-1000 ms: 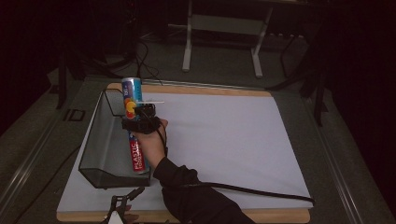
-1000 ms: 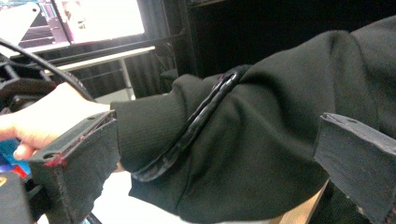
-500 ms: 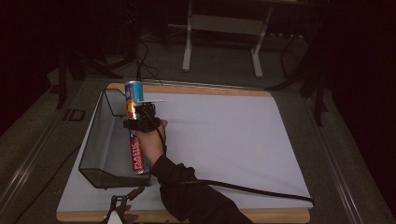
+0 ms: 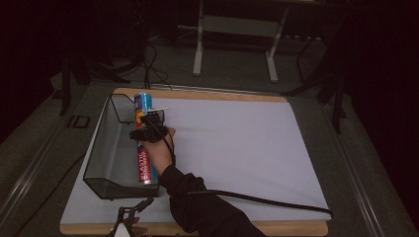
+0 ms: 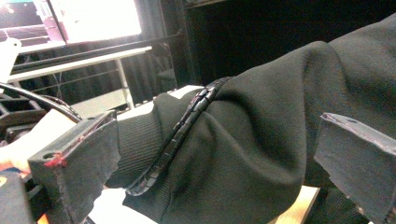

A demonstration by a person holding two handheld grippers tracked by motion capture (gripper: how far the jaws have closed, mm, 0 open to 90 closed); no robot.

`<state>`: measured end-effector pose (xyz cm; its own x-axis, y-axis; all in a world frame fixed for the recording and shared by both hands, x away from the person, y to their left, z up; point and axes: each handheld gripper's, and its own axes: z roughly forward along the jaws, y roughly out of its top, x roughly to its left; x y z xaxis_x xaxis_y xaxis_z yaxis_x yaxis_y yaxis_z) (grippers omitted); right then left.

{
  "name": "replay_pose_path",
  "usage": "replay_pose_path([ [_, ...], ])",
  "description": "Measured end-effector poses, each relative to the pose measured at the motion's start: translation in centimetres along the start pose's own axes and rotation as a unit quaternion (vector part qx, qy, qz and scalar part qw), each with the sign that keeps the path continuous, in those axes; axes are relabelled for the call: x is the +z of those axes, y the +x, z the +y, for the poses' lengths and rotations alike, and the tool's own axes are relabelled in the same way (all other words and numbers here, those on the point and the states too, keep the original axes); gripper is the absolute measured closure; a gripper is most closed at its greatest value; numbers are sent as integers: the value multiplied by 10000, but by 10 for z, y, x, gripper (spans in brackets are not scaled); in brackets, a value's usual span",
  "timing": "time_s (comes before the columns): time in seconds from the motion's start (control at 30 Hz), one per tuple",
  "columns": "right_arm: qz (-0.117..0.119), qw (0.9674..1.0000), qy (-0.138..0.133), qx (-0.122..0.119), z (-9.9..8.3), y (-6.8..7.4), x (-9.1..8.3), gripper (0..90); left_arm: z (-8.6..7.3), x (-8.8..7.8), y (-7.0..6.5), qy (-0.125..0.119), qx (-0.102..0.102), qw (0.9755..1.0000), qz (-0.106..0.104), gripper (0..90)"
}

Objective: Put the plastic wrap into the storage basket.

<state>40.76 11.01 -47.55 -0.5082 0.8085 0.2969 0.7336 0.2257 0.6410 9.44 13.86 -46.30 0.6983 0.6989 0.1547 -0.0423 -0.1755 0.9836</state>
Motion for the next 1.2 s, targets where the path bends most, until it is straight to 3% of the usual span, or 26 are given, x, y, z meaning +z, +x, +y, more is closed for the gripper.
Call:
replay_pose_path([
  [0.17,-79,9995,-7,-315,2,2,0,243,0,0,1,11,-29,10000,-7,17],
  [0.23,-1,9989,22,-461,3,1,0,208,0,0,1,9,-29,10000,-6,17],
  [0.37,-89,9968,-142,-780,8,0,-8,183,0,0,1,13,-34,10000,-8,17],
  [0.53,20,9921,-132,-1244,13,-5,-17,150,0,0,1,4,-35,10000,-11,17],
  [0.67,137,9903,-271,-1357,17,-10,-29,134,0,1,1,18,-30,10000,-15,17],
  [0.83,94,9869,-340,-1574,18,-14,-45,131,0,1,1,34,-26,10000,-17,17],
  [1.2,190,9848,-557,-1632,12,-30,-80,133,-1,5,1,102,-56,9999,-46,17],
])
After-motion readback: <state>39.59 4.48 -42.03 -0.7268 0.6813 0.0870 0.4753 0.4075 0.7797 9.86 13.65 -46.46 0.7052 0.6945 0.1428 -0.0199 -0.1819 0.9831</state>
